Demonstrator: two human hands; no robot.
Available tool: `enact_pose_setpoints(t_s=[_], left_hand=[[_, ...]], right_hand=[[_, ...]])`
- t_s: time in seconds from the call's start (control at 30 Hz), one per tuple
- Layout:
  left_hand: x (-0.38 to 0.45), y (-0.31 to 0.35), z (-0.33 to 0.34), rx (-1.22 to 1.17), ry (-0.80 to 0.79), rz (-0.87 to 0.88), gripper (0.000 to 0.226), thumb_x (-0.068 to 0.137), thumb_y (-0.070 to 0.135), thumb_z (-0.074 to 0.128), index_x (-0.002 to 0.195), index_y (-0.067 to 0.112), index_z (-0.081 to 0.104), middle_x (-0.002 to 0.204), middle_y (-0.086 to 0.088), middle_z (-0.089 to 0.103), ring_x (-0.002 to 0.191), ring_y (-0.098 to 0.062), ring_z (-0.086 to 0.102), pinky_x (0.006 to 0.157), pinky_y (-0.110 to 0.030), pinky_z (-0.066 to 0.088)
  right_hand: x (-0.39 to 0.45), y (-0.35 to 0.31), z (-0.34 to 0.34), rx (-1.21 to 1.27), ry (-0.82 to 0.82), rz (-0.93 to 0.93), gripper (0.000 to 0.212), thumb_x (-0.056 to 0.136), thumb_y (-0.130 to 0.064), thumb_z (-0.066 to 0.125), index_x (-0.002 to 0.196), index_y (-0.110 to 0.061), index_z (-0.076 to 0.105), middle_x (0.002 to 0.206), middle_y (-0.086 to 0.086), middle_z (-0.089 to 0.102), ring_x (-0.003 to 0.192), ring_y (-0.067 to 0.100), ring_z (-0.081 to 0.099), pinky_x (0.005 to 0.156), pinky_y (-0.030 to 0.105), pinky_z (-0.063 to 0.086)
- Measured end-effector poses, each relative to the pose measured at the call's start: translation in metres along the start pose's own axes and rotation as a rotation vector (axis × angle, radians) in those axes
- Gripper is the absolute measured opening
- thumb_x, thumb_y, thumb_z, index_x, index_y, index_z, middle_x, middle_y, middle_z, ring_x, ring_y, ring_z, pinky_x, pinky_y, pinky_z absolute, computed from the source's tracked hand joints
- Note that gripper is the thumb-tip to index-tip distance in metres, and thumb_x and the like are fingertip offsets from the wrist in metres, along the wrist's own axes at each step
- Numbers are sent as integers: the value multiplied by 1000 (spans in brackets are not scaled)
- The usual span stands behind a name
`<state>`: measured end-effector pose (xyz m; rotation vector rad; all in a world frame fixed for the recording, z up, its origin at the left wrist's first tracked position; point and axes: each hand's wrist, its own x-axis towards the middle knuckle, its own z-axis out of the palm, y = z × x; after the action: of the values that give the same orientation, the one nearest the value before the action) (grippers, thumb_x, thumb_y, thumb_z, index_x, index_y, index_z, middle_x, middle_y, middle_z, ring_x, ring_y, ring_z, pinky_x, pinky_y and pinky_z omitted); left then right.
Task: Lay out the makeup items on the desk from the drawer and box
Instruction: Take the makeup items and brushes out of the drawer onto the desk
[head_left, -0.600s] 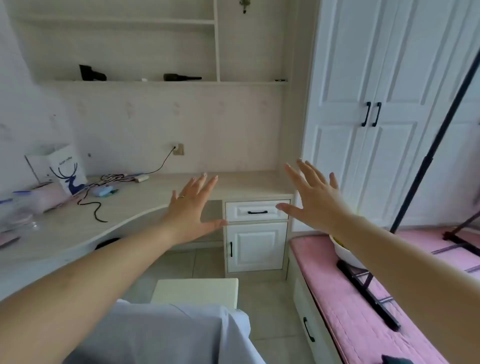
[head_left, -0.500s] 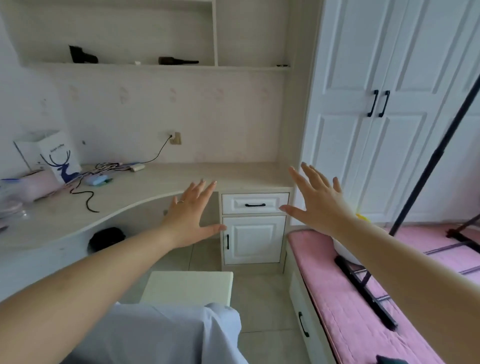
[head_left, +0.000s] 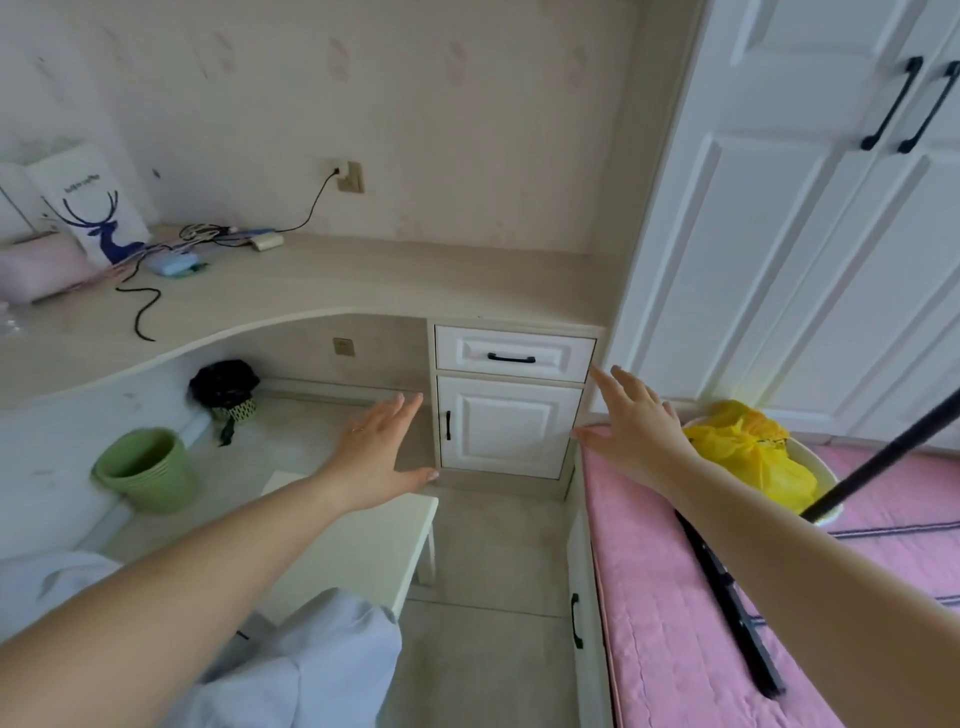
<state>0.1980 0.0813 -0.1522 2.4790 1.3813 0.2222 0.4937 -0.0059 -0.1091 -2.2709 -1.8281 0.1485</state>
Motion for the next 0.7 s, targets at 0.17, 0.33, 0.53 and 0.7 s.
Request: enact_pose_setpoints(t_s=[0.17,0.33,0.53,0.7], left_hand=[[45,4,16,-34,19,4,92,85,49,60,152,22,3,160,-7,5,148,-22,1,119,-40,10],[116,-10,38,-11,-1,33,91,84,48,61,151,22,5,160,-8,8,148,-24,2,119,-39,10],[221,-46,59,6,-119,89,92,84,50,60,151,26,2,161,-4,4,148,-22,-1,119,-36,6],[311,-67,58,7,-231,97,91,86,49,59,151,25,1,161,-3,1,148,-21,-3,120,-40,6]], right_hand=[[50,21,23,9,-68,-3,79,85,-50,56,148,-32,12,157,1,13,143,26,17,113,56,17],[121,36,54,-11,-122,-32,78,84,-49,56,147,-32,14,156,1,15,142,25,19,113,56,17],[206,45,100,-40,-233,23,76,84,-50,55,146,-34,14,156,1,14,142,25,19,114,51,16],[275,53,124,-40,-296,59,75,85,-50,54,146,-34,13,157,2,13,142,25,18,115,49,13]])
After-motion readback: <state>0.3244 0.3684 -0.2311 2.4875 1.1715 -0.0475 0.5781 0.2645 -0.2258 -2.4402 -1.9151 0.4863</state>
